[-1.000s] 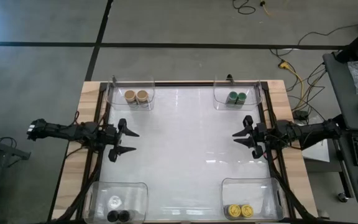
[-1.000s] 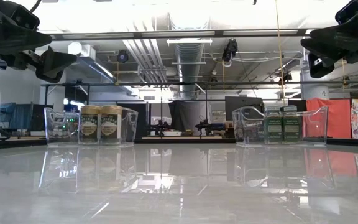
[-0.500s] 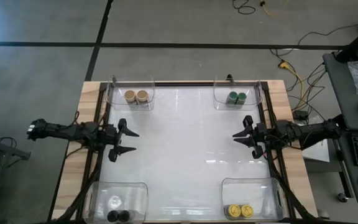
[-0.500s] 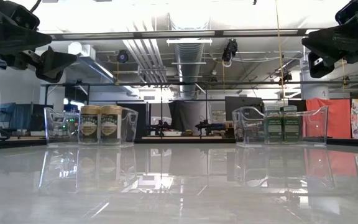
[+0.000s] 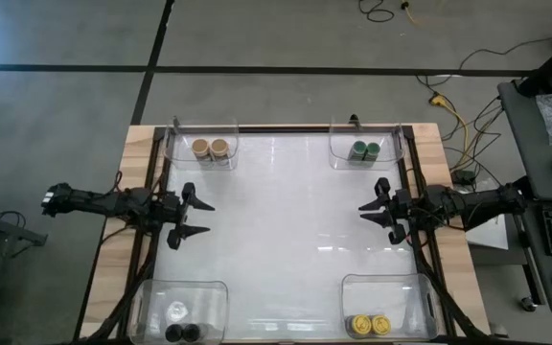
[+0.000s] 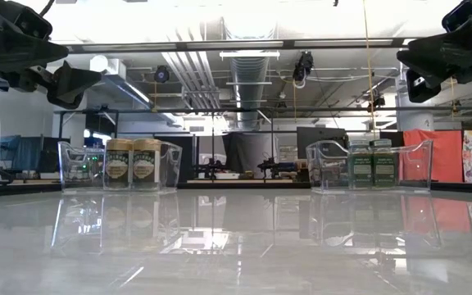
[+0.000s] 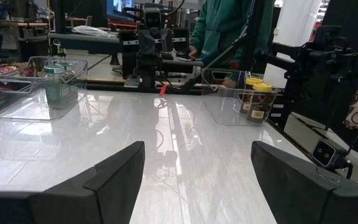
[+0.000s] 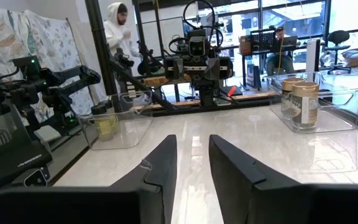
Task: Sort spices by type
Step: Return to Home Position
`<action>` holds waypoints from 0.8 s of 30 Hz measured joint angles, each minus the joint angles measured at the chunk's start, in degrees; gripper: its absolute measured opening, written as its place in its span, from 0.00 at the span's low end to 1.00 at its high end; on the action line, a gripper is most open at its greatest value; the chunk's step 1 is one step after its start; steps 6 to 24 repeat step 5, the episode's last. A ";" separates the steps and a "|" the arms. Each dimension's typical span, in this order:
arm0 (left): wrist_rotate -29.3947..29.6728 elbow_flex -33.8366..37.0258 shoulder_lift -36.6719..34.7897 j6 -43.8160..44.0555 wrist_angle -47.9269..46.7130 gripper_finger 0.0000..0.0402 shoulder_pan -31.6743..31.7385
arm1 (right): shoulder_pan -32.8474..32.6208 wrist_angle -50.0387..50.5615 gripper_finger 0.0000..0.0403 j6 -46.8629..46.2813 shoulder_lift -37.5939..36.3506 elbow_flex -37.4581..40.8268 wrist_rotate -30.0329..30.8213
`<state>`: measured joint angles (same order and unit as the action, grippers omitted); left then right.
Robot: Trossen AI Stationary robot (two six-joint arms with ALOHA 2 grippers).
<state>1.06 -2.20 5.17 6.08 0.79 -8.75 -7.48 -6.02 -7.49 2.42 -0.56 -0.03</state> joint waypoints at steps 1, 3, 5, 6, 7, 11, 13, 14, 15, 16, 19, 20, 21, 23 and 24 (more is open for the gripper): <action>0.00 0.00 0.00 0.00 -0.01 0.70 -0.01 | 0.00 0.01 0.22 0.00 0.00 -0.02 -0.01; 0.00 0.00 0.00 -0.01 -0.01 0.70 0.00 | 0.02 0.00 0.23 0.00 0.00 0.00 0.00; 0.00 0.00 0.00 -0.01 0.01 0.70 0.00 | 0.01 0.02 0.23 0.00 0.00 -0.02 -0.01; 0.00 0.00 0.00 -0.01 0.01 0.70 0.00 | 0.01 0.02 0.23 0.00 0.00 -0.02 -0.01; 0.00 0.00 0.00 -0.01 0.01 0.70 0.00 | 0.01 0.02 0.23 0.00 0.00 -0.02 -0.01; 0.00 0.00 0.00 -0.01 0.01 0.70 0.00 | 0.01 0.02 0.23 0.00 0.00 -0.02 -0.01; 0.00 0.00 0.00 -0.01 0.01 0.70 0.00 | 0.01 0.02 0.23 0.00 0.00 -0.02 -0.01; 0.00 0.00 0.00 -0.01 0.01 0.70 0.00 | 0.01 0.02 0.23 0.00 0.00 -0.02 -0.01; 0.00 0.00 0.00 -0.01 0.01 0.70 0.00 | 0.01 0.02 0.23 0.00 0.00 -0.02 -0.01; 0.00 0.00 0.00 -0.01 0.01 0.70 0.00 | 0.01 0.02 0.23 0.00 0.00 -0.02 -0.01; 0.00 0.00 0.00 -0.01 0.01 0.70 0.00 | 0.01 0.02 0.23 0.00 0.00 -0.02 -0.01; 0.00 0.00 0.00 -0.01 0.01 0.70 0.00 | 0.01 0.02 0.23 0.00 0.00 -0.02 -0.01; 0.00 0.00 0.00 -0.01 0.01 0.70 0.00 | 0.01 0.02 0.23 0.00 0.00 -0.02 -0.01; 0.00 0.00 0.00 -0.01 0.01 0.70 0.00 | 0.01 0.02 0.23 0.00 0.00 -0.02 -0.01; 0.00 0.00 0.00 -0.01 0.01 0.70 0.00 | 0.01 0.02 0.23 0.00 0.00 -0.02 -0.01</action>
